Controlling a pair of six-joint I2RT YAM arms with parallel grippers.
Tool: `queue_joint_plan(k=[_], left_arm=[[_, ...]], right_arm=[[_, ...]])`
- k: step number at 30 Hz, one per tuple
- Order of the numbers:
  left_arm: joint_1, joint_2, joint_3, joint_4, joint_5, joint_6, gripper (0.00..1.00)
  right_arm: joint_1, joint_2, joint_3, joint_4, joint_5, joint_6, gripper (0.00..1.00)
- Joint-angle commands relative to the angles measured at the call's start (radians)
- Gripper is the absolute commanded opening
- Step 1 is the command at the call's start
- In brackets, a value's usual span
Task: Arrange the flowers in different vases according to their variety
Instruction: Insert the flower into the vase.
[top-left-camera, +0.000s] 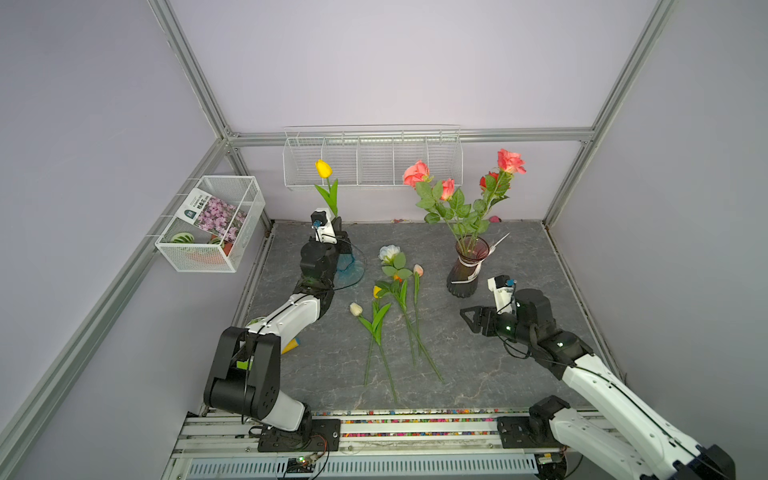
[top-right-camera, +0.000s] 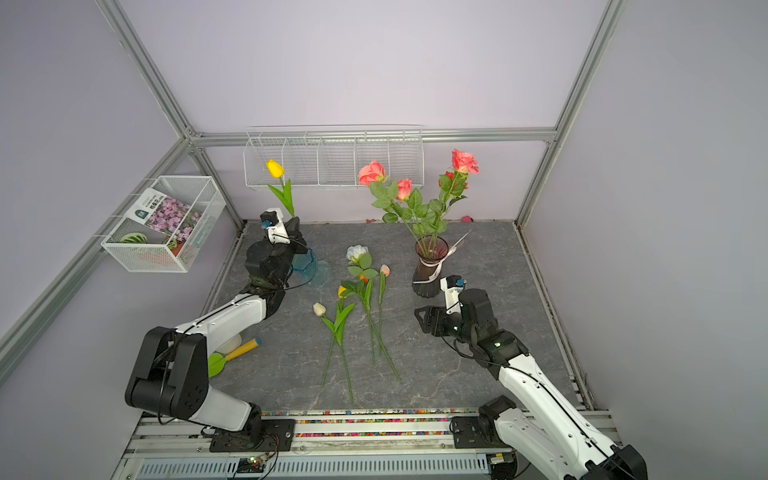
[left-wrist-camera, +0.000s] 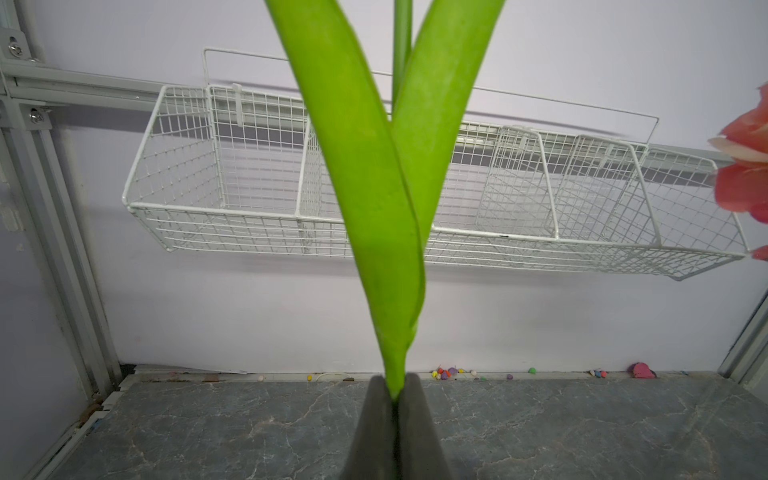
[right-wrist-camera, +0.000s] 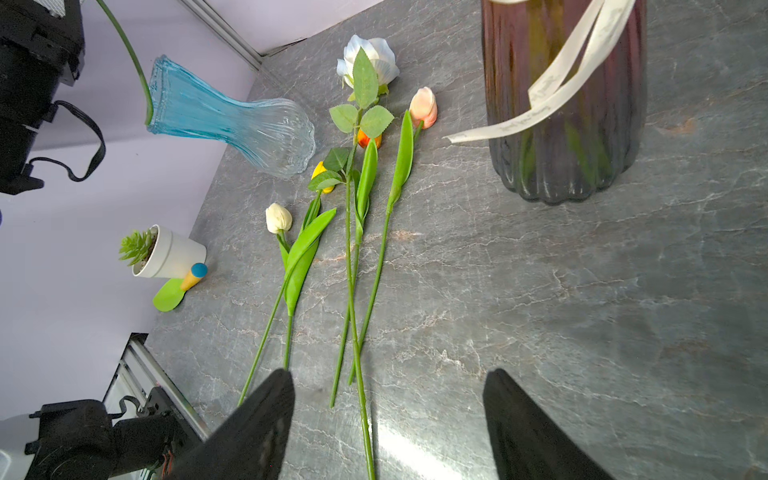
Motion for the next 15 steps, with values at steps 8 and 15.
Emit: queue_joint_plan(k=[8,15], left_arm=[[0.000,0.033,0.213,-0.130,0.043,0.020,0.00],[0.000,0.055,0.149,-0.085,0.054,-0.007,0.00]], right_arm=[[-0.003,0.030,-0.020,0.051,-0.020,0.009,0.76],[-0.003,0.055,-0.022,0.065,-0.034,0.006,0.76]])
